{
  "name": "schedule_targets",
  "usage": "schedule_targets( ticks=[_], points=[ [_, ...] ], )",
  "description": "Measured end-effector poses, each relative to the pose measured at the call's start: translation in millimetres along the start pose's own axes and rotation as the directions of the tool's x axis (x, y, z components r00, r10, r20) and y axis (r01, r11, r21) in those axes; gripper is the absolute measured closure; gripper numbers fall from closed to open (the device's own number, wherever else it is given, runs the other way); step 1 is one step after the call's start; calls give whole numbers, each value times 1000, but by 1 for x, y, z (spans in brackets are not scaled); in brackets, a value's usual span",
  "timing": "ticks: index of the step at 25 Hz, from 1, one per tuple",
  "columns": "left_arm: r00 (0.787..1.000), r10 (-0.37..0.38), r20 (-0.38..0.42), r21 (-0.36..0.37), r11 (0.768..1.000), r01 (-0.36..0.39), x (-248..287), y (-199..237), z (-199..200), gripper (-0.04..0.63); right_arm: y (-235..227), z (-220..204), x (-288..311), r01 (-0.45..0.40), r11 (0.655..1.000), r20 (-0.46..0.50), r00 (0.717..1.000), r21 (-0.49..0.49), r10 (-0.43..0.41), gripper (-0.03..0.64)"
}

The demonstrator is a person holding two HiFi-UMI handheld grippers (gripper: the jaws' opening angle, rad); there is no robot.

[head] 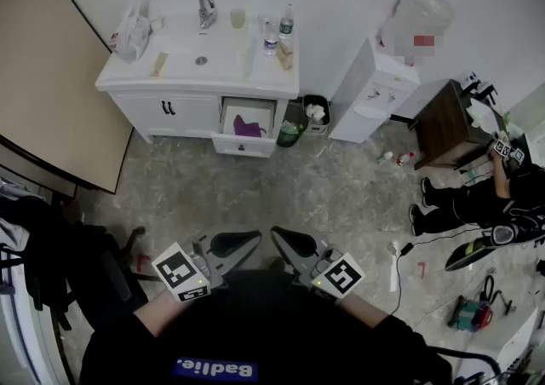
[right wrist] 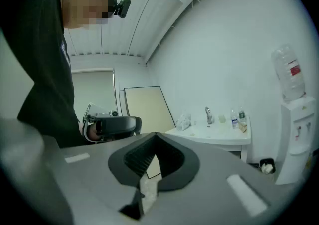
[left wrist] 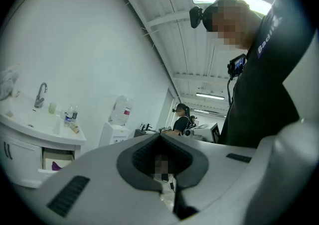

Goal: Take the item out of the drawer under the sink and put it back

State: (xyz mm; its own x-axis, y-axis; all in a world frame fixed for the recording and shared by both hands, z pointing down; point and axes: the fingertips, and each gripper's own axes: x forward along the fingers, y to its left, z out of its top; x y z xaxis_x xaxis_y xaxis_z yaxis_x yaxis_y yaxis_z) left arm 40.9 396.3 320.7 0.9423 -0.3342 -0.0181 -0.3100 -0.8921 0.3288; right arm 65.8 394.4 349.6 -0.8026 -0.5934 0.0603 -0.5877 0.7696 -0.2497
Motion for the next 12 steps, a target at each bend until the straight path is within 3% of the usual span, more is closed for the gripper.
schedule_targets(
  ticks=[12],
  points=[
    [1000, 0, -10, -4, 1000, 0, 7, 1, -1, 606, -7, 0, -2, -4, 1000, 8, 1000, 20, 4, 617]
  ],
)
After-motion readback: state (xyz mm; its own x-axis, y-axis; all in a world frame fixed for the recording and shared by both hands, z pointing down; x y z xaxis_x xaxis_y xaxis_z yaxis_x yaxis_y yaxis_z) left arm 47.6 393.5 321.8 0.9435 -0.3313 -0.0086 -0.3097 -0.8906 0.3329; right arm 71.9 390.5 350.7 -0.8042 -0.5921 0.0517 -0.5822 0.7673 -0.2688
